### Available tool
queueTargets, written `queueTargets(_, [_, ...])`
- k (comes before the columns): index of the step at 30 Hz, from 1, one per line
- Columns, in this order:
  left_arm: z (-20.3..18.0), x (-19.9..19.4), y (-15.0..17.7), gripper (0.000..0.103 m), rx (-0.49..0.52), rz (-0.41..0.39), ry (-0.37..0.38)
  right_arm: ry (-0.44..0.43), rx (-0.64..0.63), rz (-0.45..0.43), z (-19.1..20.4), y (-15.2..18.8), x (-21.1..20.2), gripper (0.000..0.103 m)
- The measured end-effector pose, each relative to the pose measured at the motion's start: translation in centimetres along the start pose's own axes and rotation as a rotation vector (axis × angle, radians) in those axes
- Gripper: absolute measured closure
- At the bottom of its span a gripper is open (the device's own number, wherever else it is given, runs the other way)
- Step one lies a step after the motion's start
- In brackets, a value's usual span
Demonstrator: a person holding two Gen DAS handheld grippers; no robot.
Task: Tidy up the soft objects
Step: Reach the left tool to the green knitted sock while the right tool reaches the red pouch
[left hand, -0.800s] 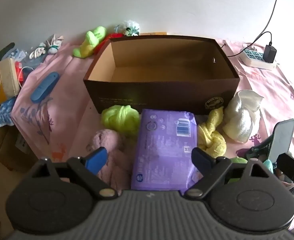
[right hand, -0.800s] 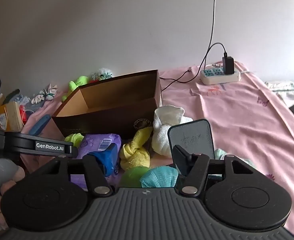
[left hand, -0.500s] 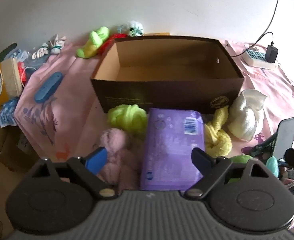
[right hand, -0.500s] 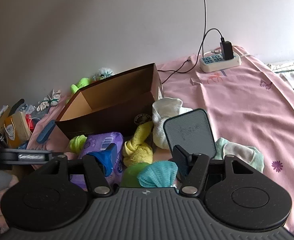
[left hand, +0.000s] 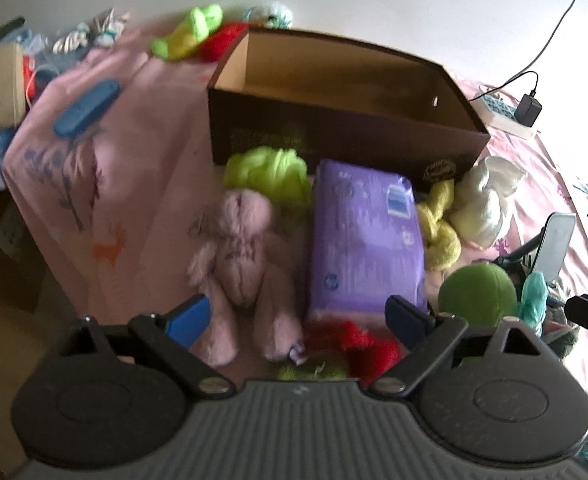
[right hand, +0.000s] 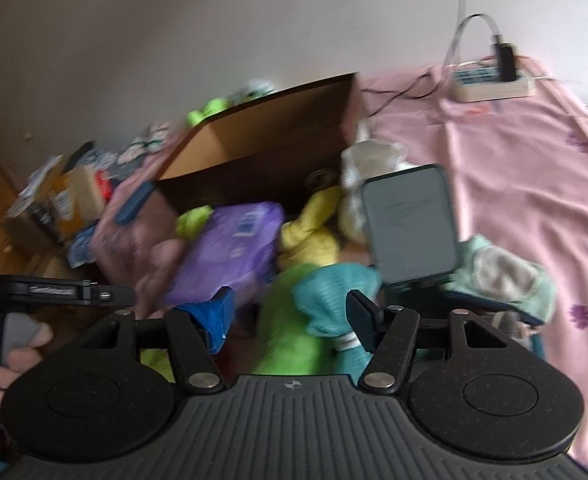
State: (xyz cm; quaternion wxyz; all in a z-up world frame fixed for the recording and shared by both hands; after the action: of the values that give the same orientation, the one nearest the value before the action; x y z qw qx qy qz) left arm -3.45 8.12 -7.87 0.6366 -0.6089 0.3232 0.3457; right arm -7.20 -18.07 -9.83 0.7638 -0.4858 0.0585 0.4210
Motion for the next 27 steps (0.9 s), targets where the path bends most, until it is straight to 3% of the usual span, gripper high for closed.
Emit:
queueTargets(4, [0.0, 0.3, 0.8, 0.01, 0.021, 0.033, 0.006, -0.057, -0.04, 0.059, 1.3, 0.4, 1.1, 0.057])
queueTargets(12, [-0.8, 1.2, 4.4, 0.01, 0.16, 0.095, 0.05, -0.134, -0.125, 0.129, 3.3, 0.7, 3.6, 0.057])
queueTargets(18, [-0.5, 2.7, 5.1, 0.01, 0.158, 0.127, 0.052, -0.183, -0.221, 0.21, 5.9, 1.1, 7.0, 0.057])
queueTargets(27, [-0.3, 3.8, 5.8, 0.015, 0.153, 0.142, 0.069, -0.152, -0.256, 0.336, 6.5, 1.9, 12.1, 0.06])
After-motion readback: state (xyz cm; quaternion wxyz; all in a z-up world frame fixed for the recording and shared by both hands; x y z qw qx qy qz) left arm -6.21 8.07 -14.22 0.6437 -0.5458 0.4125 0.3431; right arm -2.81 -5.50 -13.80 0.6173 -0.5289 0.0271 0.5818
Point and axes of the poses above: each gripper's, at about its wrist camera, not at the fingertips, and x roughly the way its jaws point, z to its left, y to its underside, the point moved 4 cm from there along x, roughly the way its jaws point, and after that the axes turned 12 degrees about -y, right-handed, at the moved point
